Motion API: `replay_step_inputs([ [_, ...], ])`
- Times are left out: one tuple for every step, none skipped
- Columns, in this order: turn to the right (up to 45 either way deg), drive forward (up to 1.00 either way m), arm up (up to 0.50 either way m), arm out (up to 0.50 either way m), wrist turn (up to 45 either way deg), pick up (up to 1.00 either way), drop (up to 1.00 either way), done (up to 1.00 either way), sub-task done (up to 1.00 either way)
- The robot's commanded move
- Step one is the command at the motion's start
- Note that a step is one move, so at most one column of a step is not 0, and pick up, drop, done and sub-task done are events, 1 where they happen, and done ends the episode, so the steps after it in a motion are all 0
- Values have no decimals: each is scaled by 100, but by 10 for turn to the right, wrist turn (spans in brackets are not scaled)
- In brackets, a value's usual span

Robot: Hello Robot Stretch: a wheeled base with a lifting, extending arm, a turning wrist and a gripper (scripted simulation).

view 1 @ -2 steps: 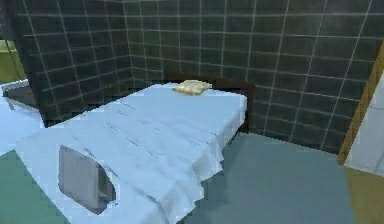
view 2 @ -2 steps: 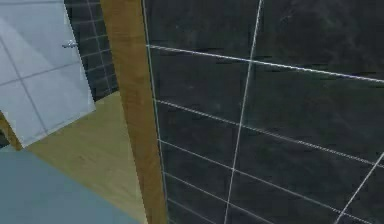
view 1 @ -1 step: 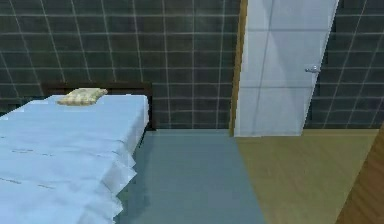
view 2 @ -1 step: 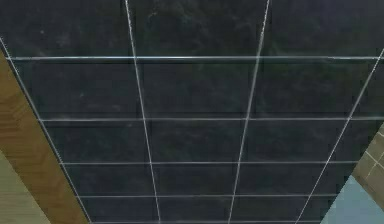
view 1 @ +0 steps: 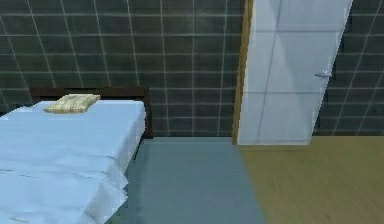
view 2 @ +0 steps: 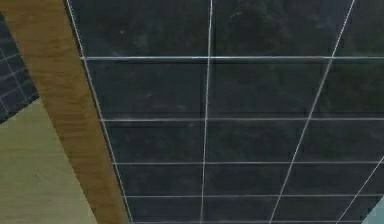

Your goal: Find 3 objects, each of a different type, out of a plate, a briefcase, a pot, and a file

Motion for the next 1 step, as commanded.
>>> replay_step_inputs([
  [150,0,0,0,0,0,0,0,0],
])
